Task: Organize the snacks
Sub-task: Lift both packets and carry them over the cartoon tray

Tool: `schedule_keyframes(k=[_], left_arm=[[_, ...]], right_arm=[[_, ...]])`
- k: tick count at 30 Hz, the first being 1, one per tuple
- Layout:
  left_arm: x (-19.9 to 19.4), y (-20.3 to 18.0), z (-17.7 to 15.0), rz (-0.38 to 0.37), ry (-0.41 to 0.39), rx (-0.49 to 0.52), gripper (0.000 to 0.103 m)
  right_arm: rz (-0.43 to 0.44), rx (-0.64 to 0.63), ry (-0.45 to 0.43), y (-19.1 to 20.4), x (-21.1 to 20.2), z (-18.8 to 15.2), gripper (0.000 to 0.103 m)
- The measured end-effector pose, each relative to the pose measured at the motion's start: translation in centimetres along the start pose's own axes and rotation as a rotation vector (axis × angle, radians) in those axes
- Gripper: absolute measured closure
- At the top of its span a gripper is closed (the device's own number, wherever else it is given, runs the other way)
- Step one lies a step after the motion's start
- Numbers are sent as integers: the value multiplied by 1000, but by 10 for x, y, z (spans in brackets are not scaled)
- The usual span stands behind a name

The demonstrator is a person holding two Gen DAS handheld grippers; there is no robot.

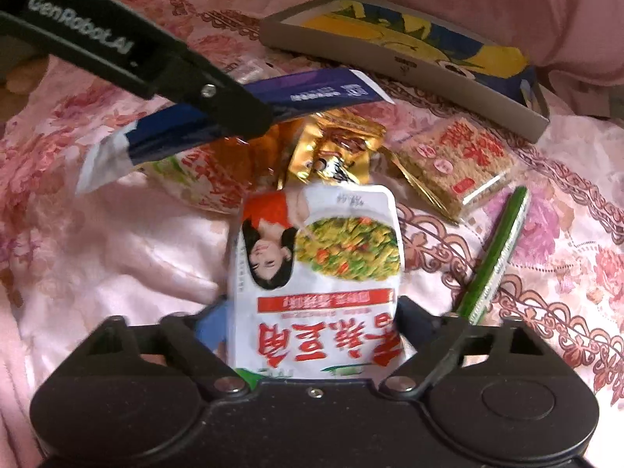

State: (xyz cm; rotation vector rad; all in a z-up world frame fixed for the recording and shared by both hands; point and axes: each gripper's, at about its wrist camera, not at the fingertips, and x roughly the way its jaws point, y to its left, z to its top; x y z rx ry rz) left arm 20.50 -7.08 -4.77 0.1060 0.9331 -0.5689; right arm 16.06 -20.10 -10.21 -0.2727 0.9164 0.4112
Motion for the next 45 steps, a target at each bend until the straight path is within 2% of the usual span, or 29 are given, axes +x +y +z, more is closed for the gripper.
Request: schedule_keyframes(k=[5, 6, 7, 15, 24, 32, 37, 43, 45], left_arm=[[-5, 1, 1, 3, -16, -5, 65], [-6, 2, 1, 4, -21, -8, 65], [-8, 2, 1, 5, -26, -11, 65], [-10, 7, 5, 34, -46, -27, 65], [-15, 13, 10, 49, -76, -59, 65], [-14, 25, 20, 69, -111, -117, 65], [-8, 35, 36, 78, -141, -139, 65], [3, 64, 76, 113, -196, -165, 65], [10, 81, 93, 121, -228, -203, 65]], right_arm=[[5, 18, 9, -2, -2, 2, 20], [6, 26, 7, -3, -4, 3, 28], [14, 41, 4, -5, -6, 5, 30], [15, 140, -2, -19, -13, 9, 32], [-16, 248, -112, -34, -42, 16, 32], [-52, 322, -192, -58, -44, 32, 32], [-68, 344, -234, -77, -44, 53, 32], [-92, 364, -309, -103, -36, 97, 32], [-102, 378, -332, -115, -27, 115, 32]])
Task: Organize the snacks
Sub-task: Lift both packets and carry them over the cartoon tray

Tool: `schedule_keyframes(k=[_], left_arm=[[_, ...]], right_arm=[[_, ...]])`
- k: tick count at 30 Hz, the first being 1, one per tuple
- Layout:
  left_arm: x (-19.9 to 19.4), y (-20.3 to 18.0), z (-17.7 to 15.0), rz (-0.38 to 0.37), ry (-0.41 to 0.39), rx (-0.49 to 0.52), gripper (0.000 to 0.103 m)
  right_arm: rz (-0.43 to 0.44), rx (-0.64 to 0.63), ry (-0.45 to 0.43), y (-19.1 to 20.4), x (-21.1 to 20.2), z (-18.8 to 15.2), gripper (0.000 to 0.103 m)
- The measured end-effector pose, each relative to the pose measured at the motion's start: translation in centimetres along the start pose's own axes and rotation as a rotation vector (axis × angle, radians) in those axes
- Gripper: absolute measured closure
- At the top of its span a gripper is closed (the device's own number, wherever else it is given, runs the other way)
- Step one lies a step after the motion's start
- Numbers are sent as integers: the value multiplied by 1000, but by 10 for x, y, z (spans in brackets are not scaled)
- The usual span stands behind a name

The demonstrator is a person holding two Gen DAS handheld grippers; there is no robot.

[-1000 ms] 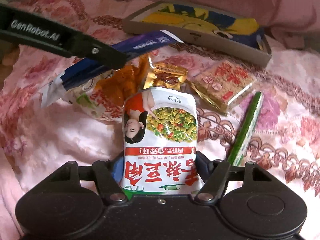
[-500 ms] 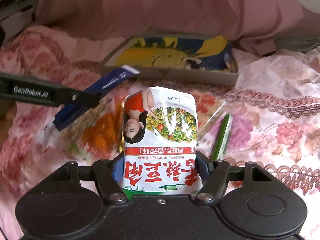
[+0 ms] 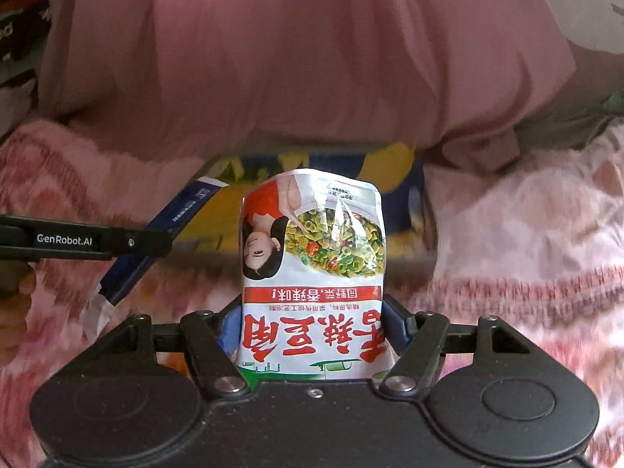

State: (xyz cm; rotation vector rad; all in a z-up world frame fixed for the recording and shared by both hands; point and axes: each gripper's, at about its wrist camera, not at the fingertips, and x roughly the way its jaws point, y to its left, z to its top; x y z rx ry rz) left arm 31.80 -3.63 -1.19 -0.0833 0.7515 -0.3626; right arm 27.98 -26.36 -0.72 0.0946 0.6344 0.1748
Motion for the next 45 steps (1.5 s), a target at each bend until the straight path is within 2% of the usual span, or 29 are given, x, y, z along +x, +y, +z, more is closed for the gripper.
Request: schedule_keyframes(k=[4, 8, 11, 15, 19, 23, 28, 33, 39, 45], left_arm=[[26, 17, 31, 25, -73, -62, 65], [44, 34, 51, 72, -161, -121, 65], [53, 53, 57, 87, -212, -226, 65], [60, 68, 61, 184, -293, -228, 65], [68, 83, 56, 185, -359, -265, 65], [83, 93, 50, 183, -365, -303, 65], [93, 101, 45, 129, -365, -352, 65], [109, 109, 45, 81, -305, -349, 64], [125, 103, 42, 119, -269, -289, 64], [134, 97, 38, 133, -187, -271, 64]], right_arm=[[-8, 36, -48, -9, 32, 30, 32], [-30, 51, -61, -13, 63, 49, 32], [-36, 55, -67, -12, 83, 59, 32], [-35, 84, -75, -6, 110, 71, 32], [-18, 116, -80, 4, 134, 73, 32], [-15, 112, -65, 15, 147, 71, 32], [-10, 107, -30, 21, 162, 69, 31], [-15, 119, 5, 17, 173, 66, 31], [-22, 119, 39, 18, 183, 59, 31], [-27, 104, 45, 19, 184, 56, 29]])
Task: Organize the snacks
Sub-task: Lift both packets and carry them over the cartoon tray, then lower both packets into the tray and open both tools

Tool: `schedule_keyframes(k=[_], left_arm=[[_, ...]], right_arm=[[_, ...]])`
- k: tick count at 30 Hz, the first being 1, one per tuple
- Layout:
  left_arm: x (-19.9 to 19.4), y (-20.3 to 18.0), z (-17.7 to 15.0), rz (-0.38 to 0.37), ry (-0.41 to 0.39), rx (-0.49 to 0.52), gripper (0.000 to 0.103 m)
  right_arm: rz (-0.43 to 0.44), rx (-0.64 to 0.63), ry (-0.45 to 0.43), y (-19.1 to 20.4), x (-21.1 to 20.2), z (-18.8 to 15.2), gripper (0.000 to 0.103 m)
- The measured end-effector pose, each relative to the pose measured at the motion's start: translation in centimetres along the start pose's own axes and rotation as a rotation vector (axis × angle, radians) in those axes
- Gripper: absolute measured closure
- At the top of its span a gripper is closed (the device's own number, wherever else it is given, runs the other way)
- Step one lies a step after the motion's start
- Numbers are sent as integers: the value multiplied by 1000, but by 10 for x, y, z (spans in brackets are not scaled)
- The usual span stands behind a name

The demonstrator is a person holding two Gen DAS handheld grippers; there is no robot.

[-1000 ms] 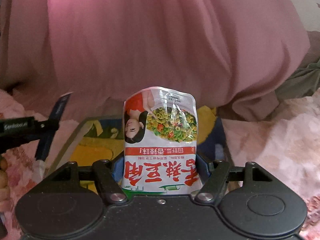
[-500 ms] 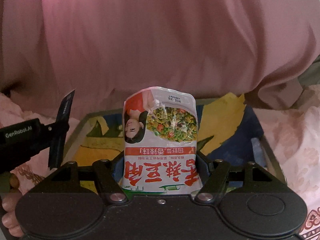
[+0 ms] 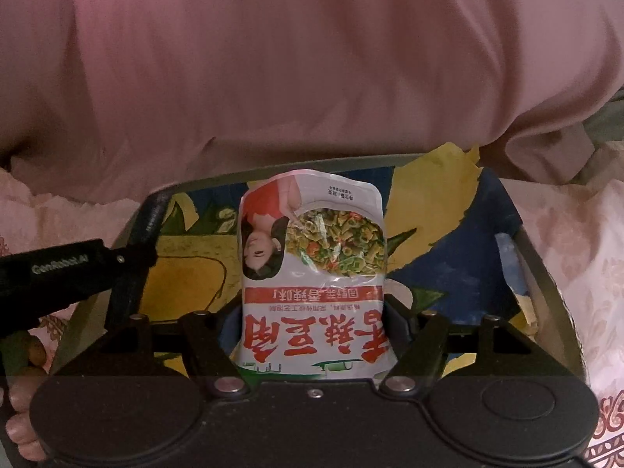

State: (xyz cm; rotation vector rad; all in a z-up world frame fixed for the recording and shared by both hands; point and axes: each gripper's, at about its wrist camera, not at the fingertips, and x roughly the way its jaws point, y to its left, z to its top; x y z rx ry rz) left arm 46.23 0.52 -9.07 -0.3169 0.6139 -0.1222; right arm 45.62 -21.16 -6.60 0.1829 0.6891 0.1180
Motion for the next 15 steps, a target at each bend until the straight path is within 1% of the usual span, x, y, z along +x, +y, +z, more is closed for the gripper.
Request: schedule_keyframes(k=[3, 9, 11, 12, 14, 15], left_arm=[[2, -6, -5, 9, 31, 25, 63], [13, -9, -18, 28, 94, 56, 62], [11, -12, -22, 35, 96, 63, 61], [10, -13, -22, 37, 98, 69, 59], [7, -16, -23, 37, 95, 78, 49], [4, -16, -23, 37, 95, 76, 47]], right_arm=[[-1, 7, -1, -1, -1, -3, 26], [12, 2, -11, -6, -9, -6, 17], [12, -14, -17, -6, -13, -7, 15], [7, -22, -18, -5, -15, -7, 11], [5, -31, -12, -5, -17, -8, 10], [5, -29, -5, -6, -17, -9, 9]])
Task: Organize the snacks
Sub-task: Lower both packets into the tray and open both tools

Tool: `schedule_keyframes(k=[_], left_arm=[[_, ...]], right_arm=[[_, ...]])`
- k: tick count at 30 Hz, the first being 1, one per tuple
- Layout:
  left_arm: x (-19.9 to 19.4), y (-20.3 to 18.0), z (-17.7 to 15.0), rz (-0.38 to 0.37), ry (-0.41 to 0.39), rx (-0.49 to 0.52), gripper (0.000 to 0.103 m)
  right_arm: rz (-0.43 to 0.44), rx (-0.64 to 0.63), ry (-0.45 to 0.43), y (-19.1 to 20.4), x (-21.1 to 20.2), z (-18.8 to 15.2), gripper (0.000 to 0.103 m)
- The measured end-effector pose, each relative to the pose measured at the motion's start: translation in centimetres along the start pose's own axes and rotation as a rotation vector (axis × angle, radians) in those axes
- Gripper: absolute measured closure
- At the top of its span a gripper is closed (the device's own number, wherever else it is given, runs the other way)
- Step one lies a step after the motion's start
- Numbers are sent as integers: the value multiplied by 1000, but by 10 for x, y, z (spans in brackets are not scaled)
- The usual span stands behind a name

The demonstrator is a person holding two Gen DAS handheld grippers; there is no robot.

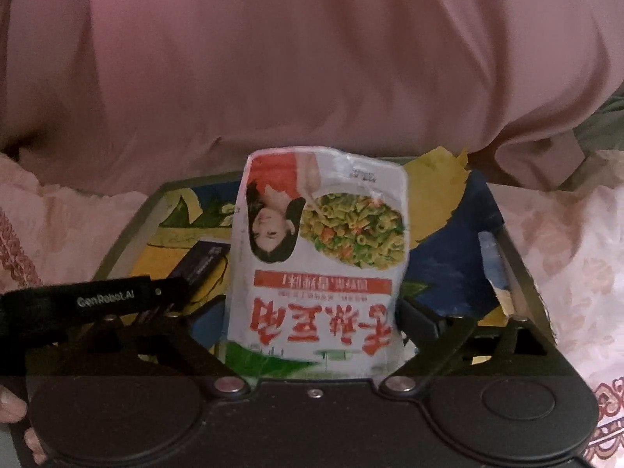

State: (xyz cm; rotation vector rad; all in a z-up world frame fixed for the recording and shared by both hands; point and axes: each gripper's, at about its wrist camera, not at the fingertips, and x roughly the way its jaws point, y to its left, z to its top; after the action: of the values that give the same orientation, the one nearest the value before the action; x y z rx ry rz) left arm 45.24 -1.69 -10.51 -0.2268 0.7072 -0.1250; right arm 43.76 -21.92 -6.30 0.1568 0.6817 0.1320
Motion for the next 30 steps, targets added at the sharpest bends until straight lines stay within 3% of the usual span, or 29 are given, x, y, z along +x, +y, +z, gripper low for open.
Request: schedule_keyframes(k=[7, 12, 16, 30], left_arm=[[-22, -2, 4, 11, -18, -5, 32], [-52, -3, 10, 36, -74, -4, 17], [-84, -12, 11, 65, -131, 55, 3], [-198, -27, -1, 71, -304, 134, 1]], right_arm=[[-7, 4, 16, -3, -12, -1, 3], [-24, 34, -28, -9, -44, 3, 1], [-35, 31, -71, -9, -78, 7, 1], [-63, -34, -261, 7, -199, -14, 1]])
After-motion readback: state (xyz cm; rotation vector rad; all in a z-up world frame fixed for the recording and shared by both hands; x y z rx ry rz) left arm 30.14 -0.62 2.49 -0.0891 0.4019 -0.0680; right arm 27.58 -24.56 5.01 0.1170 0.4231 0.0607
